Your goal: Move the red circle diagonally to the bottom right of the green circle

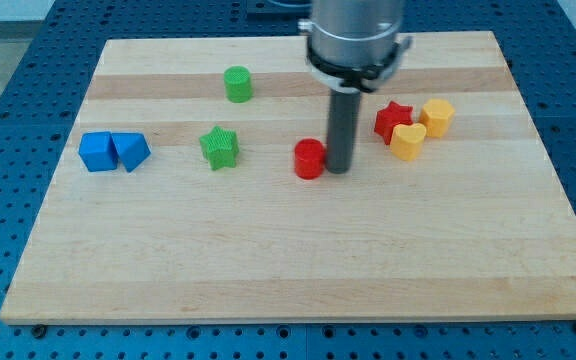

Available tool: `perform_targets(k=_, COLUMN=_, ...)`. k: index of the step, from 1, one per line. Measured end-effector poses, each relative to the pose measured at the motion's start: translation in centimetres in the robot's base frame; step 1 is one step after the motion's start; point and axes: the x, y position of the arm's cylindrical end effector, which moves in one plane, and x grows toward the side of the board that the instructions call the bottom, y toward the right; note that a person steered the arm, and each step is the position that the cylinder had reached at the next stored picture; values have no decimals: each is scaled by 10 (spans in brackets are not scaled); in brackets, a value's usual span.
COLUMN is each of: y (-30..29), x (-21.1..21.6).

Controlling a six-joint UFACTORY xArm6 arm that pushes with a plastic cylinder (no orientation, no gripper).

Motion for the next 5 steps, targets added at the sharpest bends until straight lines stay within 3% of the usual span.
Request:
perform_targets(k=1, y=-6, x=-4)
perform_targets(k=3, y=-26, x=41)
perform_targets(k=4, y=-35, x=25)
perform_targets(k=5, y=17, x=-27)
